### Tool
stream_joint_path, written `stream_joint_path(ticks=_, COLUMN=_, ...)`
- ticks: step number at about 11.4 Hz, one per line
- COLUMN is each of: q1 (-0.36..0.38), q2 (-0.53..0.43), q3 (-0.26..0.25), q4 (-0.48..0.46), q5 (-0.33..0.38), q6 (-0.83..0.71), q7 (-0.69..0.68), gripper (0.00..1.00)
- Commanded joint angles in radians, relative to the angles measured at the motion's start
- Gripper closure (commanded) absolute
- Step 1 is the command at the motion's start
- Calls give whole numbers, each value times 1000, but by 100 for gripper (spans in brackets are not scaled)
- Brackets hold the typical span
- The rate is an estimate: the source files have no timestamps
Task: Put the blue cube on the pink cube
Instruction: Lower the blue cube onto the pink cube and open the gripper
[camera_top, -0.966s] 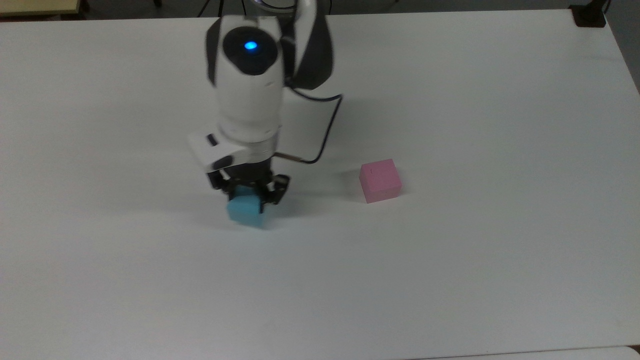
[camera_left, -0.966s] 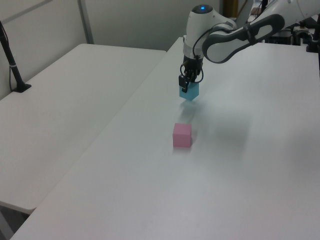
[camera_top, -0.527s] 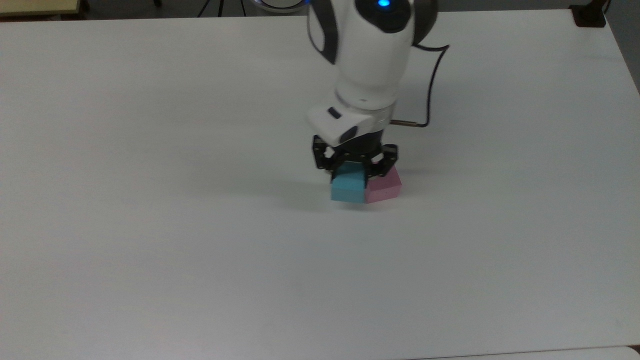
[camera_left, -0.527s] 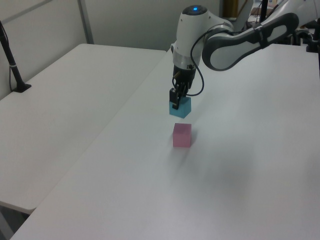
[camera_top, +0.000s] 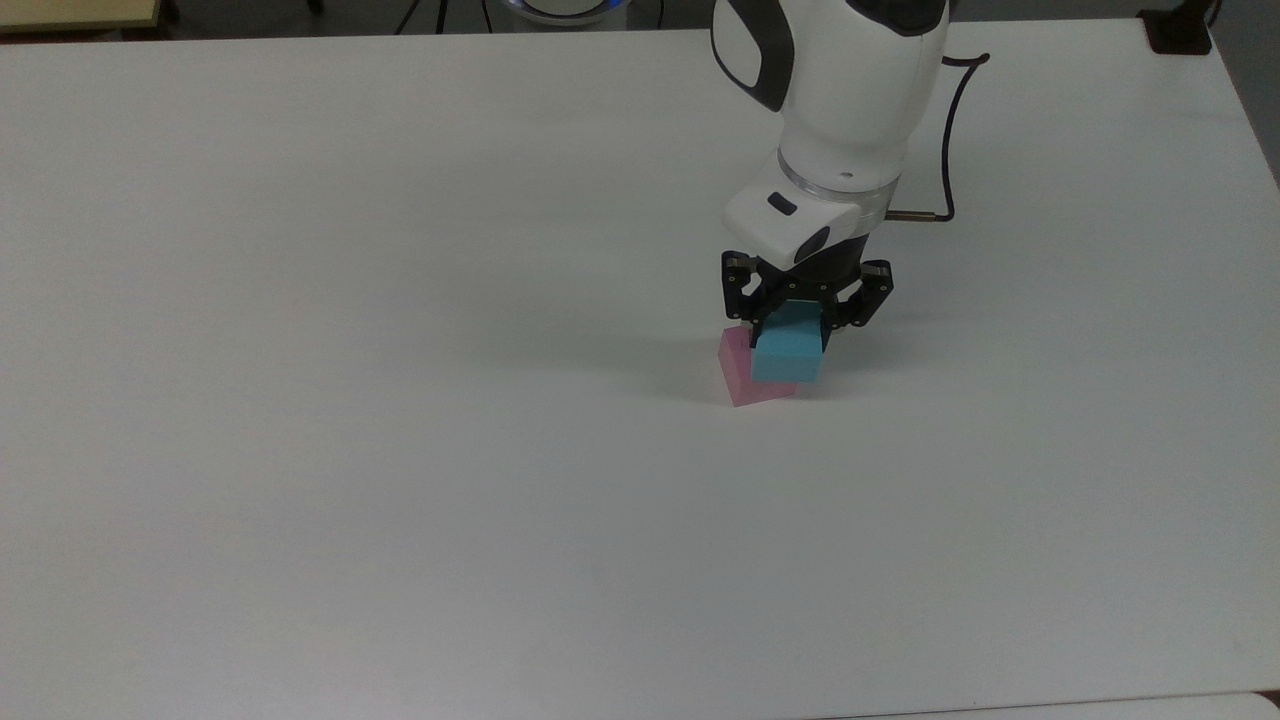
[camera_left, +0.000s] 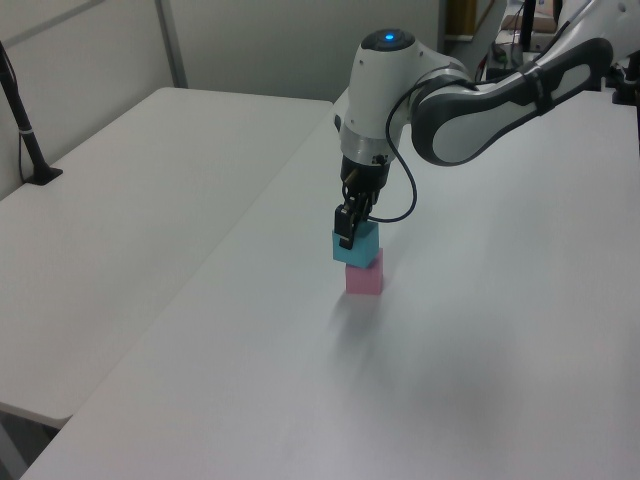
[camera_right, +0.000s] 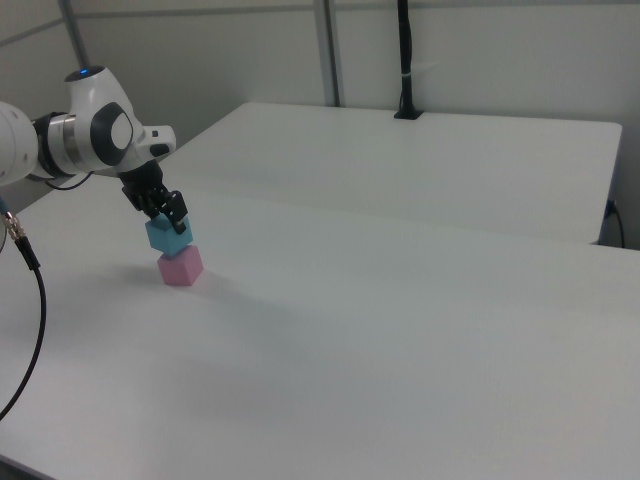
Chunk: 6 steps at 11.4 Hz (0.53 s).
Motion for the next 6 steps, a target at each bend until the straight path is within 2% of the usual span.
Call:
stream_joint_path(ticks=1, q1=-4, q2=-22, q3=-7, q4=-25, q5=-3, q6=-4, q7=9, gripper=0)
stream_joint_path(ticks=3, q1=-7, q2=-35, q3=-11, q4=-23, q5=-5, q6=-7, q7=8, gripper=0)
stream_joint_path(ticks=5, q1=-7, q2=-91, q3=-18, q4=-26, q5=5, q6=-19, q7=12, gripper=0)
stream_joint_path(ticks=6, q1=-17, q2=-131, q3=-19, q4=-26, q5=9, q6=-80, q7=11, gripper=0)
